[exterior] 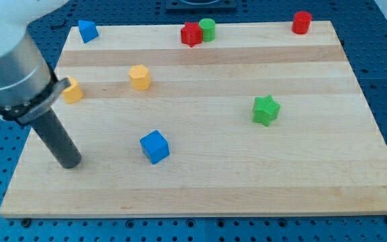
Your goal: Move blue cube towards center right
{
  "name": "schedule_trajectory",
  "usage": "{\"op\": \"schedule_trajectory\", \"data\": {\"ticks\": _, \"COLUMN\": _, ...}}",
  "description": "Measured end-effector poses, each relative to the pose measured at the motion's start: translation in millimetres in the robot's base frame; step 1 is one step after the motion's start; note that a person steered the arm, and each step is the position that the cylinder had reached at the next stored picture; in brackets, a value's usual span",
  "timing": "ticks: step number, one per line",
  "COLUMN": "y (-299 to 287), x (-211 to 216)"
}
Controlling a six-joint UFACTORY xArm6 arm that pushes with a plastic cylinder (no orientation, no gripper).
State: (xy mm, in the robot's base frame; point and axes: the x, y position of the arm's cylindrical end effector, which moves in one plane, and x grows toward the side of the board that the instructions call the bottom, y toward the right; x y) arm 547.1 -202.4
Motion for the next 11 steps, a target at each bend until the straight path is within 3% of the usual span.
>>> {"op": "schedule_trajectory", "data": {"ticks": 3, "y": 86, "x": 11}}
{"op": "schedule_trajectory", "data": {"ticks": 6, "y": 170, "x": -60}}
{"op": "schedule_trajectory", "data": {"ticks": 8, "y": 174, "x": -107}}
{"op": "schedule_trajectory", "data": {"ticks": 11, "y": 165, "x": -85}}
